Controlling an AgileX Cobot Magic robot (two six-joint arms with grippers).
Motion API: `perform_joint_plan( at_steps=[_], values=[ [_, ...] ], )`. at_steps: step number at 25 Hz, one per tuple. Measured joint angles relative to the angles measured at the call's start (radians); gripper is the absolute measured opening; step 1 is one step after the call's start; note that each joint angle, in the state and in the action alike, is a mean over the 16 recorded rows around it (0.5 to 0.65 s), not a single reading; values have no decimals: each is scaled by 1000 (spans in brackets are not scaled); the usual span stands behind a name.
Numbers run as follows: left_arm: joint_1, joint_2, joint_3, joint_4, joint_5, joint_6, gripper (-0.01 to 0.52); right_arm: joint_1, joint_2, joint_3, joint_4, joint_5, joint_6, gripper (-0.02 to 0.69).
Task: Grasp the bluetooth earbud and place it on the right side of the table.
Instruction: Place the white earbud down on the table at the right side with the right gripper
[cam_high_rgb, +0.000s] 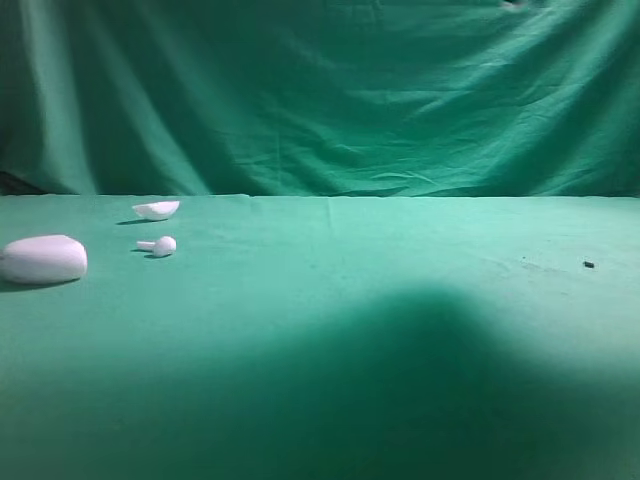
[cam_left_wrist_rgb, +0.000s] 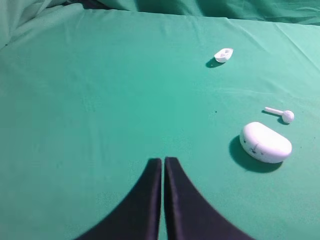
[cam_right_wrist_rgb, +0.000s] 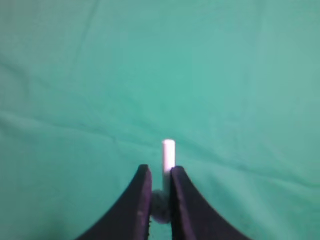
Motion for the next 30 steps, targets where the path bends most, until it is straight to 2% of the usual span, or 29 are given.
perform_joint_plan(
  at_steps=[5, 9, 19, 23, 30],
  values=[
    [0, 0, 0, 0, 0, 0, 0, -96, -96, 316, -4, -184, 13, 79],
    [0, 0, 0, 0, 0, 0, 0, -139, -100, 482, -7, -322, 17, 79],
    [0, 0, 0, 0, 0, 0, 0, -156, 17, 591, -15, -520, 4, 83],
    [0, 0, 0, 0, 0, 0, 0, -156, 49, 591, -17, -548, -3, 128],
    [0, 0, 0, 0, 0, 0, 0, -156, 54, 589, -14, -555, -5, 273]
  ],
)
